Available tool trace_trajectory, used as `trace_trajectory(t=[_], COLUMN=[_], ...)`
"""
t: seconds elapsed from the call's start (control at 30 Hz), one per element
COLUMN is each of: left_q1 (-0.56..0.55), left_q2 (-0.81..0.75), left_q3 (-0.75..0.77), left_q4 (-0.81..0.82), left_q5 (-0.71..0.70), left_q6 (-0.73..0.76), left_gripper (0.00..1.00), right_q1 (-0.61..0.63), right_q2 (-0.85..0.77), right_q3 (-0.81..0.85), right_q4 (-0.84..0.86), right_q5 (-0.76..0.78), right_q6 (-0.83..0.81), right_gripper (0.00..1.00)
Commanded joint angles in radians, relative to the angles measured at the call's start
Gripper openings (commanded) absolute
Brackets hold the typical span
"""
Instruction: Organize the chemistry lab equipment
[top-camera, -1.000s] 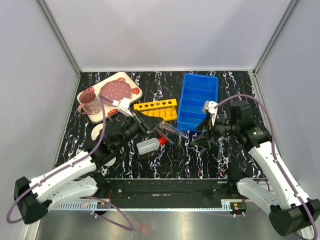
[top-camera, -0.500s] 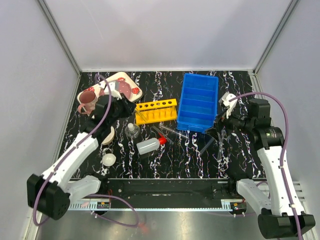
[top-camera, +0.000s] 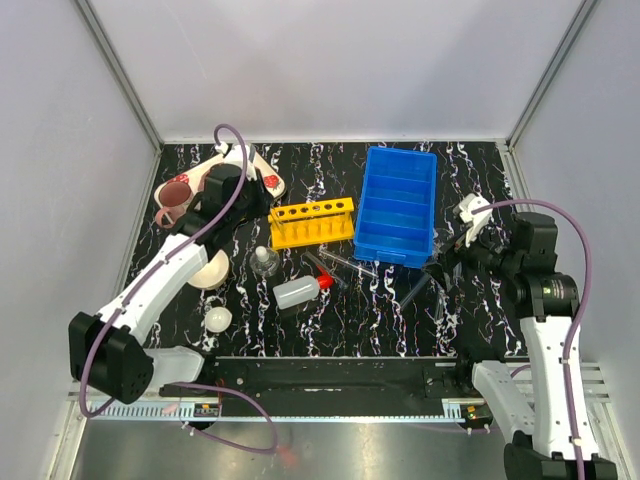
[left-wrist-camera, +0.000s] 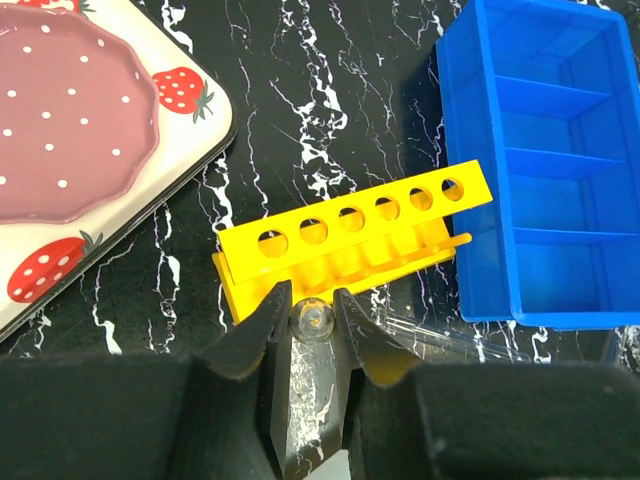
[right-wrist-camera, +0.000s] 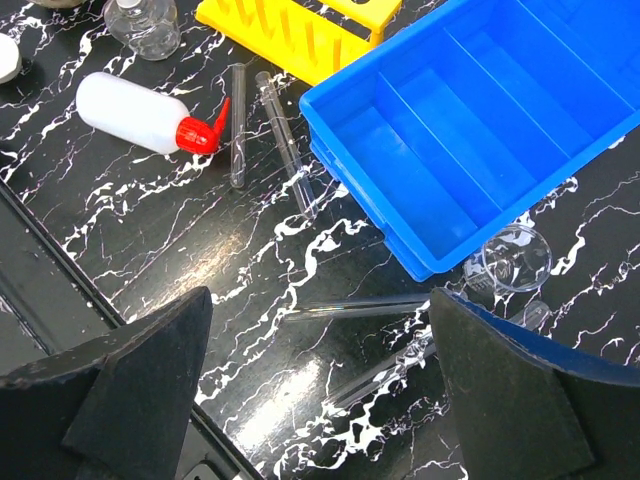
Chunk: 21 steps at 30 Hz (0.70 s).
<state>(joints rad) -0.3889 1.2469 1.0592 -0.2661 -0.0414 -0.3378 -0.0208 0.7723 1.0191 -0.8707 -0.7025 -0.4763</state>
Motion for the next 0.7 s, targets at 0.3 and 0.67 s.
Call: trace_trajectory(t=[0.3,0.67], left_q1=[0.005,0.007], left_q2=[0.103,0.102], left_q3=[0.105,0.14], left_q4=[-0.001,-0.001], left_q5=[-0.064,-0.038], left_q6=[0.092,0.098], left_gripper=[0.16,0.17], right_q1=[-0.064,-0.087], right_q2=[-0.028,-0.025], right_q3=[-0.02,-0.033], right_q4=[-0.021,-0.019], right_q5=[-0.071,-0.084], right_q6=[0.001,0.001], right_gripper=[0.95,0.95])
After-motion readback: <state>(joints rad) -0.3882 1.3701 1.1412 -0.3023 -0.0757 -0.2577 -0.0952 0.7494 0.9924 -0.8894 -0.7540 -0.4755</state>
